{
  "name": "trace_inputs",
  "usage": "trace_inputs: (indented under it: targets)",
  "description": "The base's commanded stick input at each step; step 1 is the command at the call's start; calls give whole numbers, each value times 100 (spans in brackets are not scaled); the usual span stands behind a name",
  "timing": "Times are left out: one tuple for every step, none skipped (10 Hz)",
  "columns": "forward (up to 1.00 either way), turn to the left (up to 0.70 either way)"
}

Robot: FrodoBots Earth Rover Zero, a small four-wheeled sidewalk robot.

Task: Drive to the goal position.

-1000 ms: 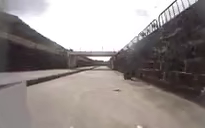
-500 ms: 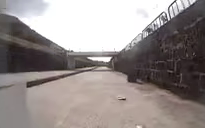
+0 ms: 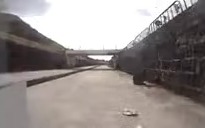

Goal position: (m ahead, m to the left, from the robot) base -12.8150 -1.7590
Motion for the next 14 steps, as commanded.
trace_inputs:
  targets:
    - [100, 0]
    - [100, 0]
    - [100, 0]
    - [100, 0]
    - [100, 0]
    - [100, 0]
    - [100, 0]
    - [100, 0]
    - [100, 0]
    - [100, 0]
    - [100, 0]
    - [100, 0]
    - [100, 0]
    - [100, 0]
